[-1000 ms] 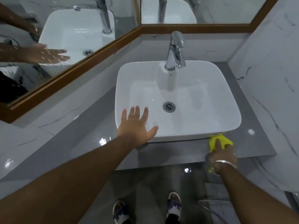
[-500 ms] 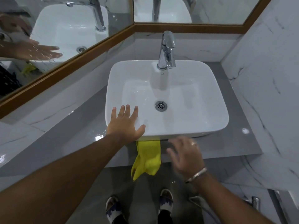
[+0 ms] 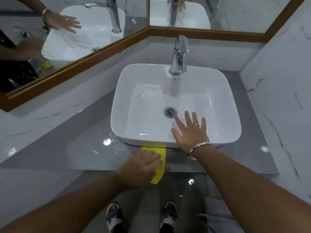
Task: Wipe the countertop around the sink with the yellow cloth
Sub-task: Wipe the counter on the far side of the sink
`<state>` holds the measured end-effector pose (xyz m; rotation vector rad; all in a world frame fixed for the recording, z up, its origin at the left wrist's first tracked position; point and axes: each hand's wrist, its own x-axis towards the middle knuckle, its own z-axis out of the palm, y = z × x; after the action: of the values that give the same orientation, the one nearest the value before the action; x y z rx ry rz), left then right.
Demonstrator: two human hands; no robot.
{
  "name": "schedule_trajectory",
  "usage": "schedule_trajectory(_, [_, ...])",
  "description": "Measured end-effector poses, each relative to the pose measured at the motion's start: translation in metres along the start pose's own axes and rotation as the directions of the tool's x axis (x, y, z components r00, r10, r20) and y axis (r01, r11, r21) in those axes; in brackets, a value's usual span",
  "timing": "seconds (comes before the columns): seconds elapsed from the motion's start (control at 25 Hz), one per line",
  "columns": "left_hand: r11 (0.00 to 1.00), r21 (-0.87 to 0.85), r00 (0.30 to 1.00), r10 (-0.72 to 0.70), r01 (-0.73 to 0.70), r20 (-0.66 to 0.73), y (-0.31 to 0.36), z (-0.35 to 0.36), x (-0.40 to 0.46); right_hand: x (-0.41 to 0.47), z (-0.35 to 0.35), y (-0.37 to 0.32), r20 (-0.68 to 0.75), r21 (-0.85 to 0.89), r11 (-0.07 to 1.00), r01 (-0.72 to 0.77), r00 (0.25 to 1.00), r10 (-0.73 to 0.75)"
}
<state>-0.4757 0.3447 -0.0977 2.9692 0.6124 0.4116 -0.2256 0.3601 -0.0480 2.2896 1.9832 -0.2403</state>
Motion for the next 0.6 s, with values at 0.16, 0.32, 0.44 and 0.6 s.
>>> schedule_trajectory(0.16, [0.969,-0.027,0.905,-0.217,0.244,0.366,0.018,0.052,0.001,0.014,0.003,-0.062,0.063,0.103,0.991,0.079,0.994,-0.086])
schedule_trajectory(0.32, [0.928,0.049,0.884,-0.367,0.369,0.289,-0.026,0.054,-0.067,0.026,0.009,-0.100,0.067,0.144,0.985,0.100,0.992,-0.111])
schedule_trajectory(0.44, [0.875,0.157,0.865,-0.479,0.458,0.147,-0.095,0.020,-0.141,0.026,0.007,-0.101,0.044,0.124,0.989,0.083,0.995,-0.089])
schedule_trajectory(0.6, [0.991,0.025,0.923,-0.132,0.132,0.362,-0.081,0.031,-0.104,0.019,0.003,-0.080,0.095,0.104,0.991,0.080,0.991,-0.090])
